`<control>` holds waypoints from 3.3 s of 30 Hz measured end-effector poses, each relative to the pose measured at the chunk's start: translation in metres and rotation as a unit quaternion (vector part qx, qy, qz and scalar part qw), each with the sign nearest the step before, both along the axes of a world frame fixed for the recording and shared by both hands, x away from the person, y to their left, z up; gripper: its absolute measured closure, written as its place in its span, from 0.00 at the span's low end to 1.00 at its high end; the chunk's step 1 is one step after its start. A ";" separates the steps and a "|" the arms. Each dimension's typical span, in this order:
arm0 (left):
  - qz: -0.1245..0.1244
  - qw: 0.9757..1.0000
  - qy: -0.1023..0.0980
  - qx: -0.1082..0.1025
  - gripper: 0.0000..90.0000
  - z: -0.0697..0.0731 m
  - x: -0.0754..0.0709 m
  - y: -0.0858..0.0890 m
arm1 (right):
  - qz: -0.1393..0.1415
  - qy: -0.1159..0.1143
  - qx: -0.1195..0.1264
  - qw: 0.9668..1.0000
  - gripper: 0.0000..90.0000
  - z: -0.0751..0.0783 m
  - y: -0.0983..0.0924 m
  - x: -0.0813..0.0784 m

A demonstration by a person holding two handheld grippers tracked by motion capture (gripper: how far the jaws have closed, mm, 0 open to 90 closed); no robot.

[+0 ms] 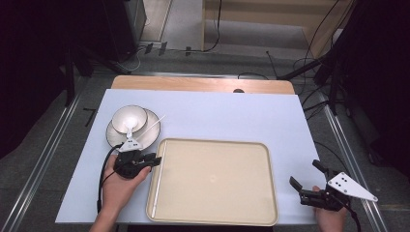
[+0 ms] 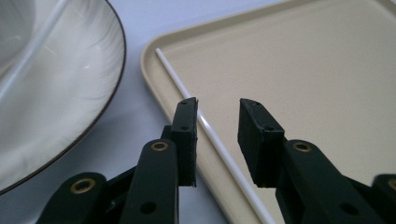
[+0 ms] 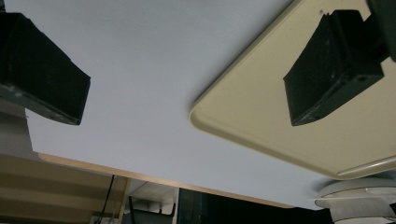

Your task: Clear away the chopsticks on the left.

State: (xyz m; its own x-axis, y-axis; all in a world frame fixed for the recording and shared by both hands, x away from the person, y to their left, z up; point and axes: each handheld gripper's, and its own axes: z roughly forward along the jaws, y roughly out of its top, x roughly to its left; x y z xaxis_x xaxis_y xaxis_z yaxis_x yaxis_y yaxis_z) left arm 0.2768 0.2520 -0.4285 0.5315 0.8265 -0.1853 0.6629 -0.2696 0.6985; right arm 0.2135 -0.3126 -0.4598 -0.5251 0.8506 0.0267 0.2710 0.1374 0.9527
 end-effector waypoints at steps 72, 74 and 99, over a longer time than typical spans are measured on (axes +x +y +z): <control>0.054 0.998 0.012 0.029 0.94 0.008 0.021 0.058 | -0.002 0.002 -0.003 1.000 0.00 -0.002 -0.002 -0.003; 0.052 0.998 0.010 0.028 0.94 0.009 0.018 0.053 | -0.002 0.001 -0.003 1.000 0.00 -0.001 -0.002 -0.003; 0.006 0.999 0.031 0.020 0.94 0.003 -0.016 -0.001 | 0.000 -0.001 0.001 1.000 0.00 0.000 -0.001 -0.001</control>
State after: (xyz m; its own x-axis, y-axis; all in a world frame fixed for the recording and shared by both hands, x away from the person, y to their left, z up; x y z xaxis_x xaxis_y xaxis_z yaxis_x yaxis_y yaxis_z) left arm 0.2609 0.2511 -0.4258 0.5094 0.8405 -0.1843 0.7080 -0.2877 0.6449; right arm 0.2127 -0.3135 -0.4602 -0.5257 0.8502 0.0277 0.2693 0.1354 0.9535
